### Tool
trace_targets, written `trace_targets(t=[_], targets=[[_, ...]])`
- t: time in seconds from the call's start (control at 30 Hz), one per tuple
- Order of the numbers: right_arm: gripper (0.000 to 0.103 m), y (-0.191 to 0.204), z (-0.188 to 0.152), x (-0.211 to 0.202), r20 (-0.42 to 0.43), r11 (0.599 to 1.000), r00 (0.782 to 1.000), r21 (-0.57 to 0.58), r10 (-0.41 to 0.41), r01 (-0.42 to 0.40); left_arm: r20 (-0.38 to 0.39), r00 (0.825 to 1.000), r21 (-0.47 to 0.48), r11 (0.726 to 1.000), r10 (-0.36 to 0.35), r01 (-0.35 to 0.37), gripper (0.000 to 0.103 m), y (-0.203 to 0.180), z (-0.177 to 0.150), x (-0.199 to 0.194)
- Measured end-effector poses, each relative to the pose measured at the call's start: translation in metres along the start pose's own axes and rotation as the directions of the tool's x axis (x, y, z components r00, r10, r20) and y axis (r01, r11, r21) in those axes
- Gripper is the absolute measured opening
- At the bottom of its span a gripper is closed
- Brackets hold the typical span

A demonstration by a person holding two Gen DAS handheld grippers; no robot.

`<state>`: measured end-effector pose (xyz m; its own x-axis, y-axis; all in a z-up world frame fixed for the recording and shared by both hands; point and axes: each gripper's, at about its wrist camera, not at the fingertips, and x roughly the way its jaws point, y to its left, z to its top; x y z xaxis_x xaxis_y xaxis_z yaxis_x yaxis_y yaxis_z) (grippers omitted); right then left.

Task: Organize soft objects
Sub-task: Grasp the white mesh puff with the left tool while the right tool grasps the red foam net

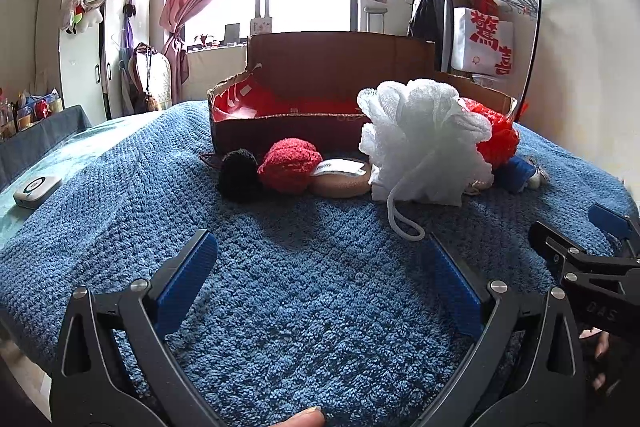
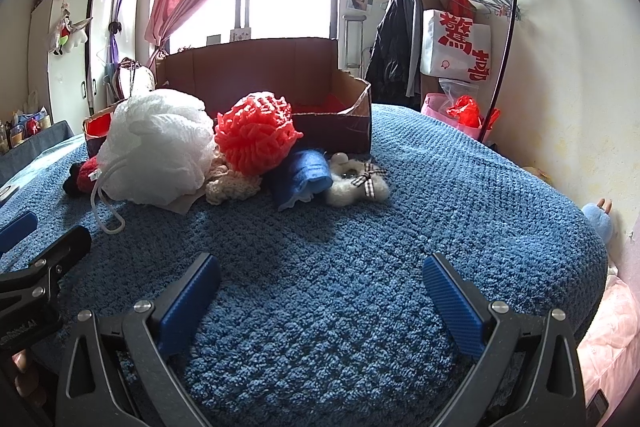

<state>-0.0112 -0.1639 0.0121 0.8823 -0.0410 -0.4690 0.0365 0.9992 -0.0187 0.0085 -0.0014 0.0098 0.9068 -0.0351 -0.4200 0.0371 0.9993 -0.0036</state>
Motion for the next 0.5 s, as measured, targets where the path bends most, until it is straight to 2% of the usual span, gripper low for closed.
trace_targets(t=[0.3,0.5], targets=[[0.103,-0.002,0.033,-0.003,0.052,1.000,0.999,-0.004,0.009,-0.009,0.026,0.999,-0.001,1.000,-0.026,0.026,0.103,0.002,0.039,-0.003],[0.103,-0.007,0.059,0.006,0.058,0.999,0.997,0.008,0.053,-0.054,0.043,0.996,0.019,0.997,-0.082,0.081,0.103,-0.005,0.066,0.001]])
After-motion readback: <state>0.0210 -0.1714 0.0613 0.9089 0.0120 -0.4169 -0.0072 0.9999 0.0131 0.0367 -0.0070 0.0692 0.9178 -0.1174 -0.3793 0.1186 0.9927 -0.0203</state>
